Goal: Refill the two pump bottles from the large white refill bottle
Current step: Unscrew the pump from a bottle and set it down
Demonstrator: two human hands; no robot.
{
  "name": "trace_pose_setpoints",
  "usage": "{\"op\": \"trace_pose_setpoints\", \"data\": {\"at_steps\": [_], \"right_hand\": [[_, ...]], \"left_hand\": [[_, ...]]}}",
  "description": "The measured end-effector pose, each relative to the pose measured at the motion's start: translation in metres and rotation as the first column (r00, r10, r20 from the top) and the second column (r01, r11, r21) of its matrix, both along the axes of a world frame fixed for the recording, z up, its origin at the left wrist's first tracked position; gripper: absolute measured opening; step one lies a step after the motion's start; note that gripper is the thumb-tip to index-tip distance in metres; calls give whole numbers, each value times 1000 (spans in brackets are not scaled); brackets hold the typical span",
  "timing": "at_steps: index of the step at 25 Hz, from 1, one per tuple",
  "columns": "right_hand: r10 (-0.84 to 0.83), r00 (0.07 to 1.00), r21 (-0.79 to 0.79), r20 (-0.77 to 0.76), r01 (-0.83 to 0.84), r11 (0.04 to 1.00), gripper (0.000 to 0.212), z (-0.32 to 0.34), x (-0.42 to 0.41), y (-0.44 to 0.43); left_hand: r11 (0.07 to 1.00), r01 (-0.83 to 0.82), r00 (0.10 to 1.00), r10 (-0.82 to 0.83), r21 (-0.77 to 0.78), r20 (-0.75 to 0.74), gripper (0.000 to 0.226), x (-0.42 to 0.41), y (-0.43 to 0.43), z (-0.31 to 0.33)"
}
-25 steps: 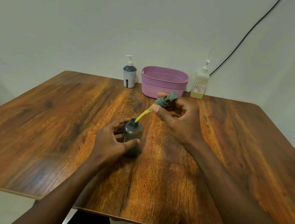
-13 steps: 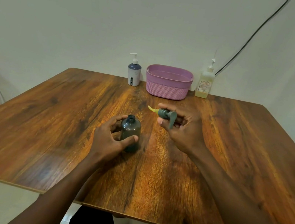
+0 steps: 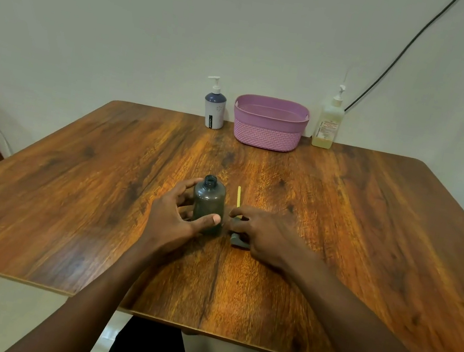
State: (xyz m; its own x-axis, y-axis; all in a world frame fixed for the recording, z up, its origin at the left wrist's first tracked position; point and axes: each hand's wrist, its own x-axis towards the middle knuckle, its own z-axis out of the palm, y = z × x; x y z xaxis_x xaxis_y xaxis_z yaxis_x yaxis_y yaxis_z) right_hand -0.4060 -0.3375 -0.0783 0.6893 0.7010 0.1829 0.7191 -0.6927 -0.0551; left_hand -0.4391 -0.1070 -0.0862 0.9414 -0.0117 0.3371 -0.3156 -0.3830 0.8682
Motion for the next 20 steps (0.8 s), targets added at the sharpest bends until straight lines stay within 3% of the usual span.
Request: {"op": "trace_pose_setpoints", "data": {"at_steps": [12, 15, 20], "right_hand": [[-10, 1000, -26, -26, 9, 1000, 56, -3, 1, 0], [-42, 999, 56, -30, 44, 997, 58, -1, 2, -5], [-172, 984, 329, -45, 177, 928, 60, 13, 13, -16]], "left_hand": [[990, -113, 989, 104, 88, 106, 93, -2, 2, 10], [979, -155, 975, 130, 135, 179, 87, -3, -4, 29], [962, -190, 952, 131, 198, 277, 82, 9, -31, 75]]}}
